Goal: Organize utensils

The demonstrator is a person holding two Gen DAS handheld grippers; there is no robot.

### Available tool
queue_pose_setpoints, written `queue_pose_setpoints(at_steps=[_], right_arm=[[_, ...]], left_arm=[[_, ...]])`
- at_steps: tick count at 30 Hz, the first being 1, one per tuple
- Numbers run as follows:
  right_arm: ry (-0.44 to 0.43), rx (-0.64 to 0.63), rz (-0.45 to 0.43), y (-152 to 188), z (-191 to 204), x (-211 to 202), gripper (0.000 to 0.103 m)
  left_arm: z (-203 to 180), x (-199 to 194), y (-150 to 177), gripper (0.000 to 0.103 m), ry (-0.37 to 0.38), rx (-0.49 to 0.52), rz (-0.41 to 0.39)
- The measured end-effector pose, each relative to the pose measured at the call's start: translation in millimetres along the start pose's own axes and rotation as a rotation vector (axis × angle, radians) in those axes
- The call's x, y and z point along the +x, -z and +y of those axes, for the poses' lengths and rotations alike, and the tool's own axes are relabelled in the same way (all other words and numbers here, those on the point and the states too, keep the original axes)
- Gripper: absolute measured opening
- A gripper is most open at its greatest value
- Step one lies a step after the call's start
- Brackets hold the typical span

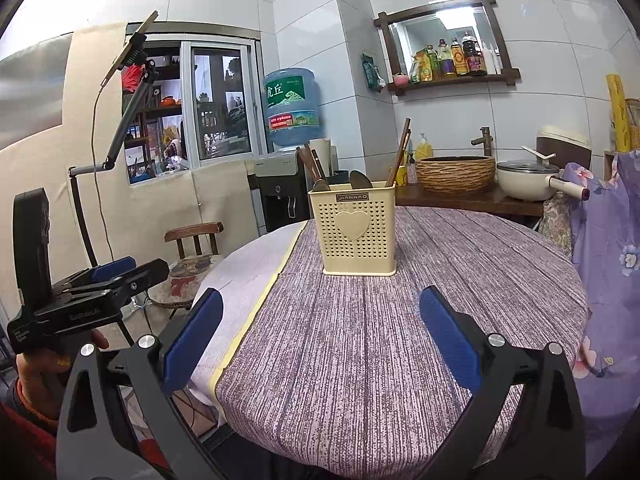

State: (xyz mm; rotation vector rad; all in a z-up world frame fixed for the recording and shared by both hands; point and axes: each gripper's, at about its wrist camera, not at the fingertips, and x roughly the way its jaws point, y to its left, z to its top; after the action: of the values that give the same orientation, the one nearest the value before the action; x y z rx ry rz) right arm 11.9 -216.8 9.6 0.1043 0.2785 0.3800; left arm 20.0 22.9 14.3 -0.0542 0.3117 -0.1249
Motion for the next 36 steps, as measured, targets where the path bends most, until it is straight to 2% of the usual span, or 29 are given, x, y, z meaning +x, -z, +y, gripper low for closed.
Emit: queue_pose_setpoints(at_steps=[36], right_arm=[[0.012, -0.017, 0.006, 3.0, -6.1, 3.2, 0.097]], left_arm=[[-6.0, -0.8, 2.9, 0.098, -0.004, 0.008, 0.007]])
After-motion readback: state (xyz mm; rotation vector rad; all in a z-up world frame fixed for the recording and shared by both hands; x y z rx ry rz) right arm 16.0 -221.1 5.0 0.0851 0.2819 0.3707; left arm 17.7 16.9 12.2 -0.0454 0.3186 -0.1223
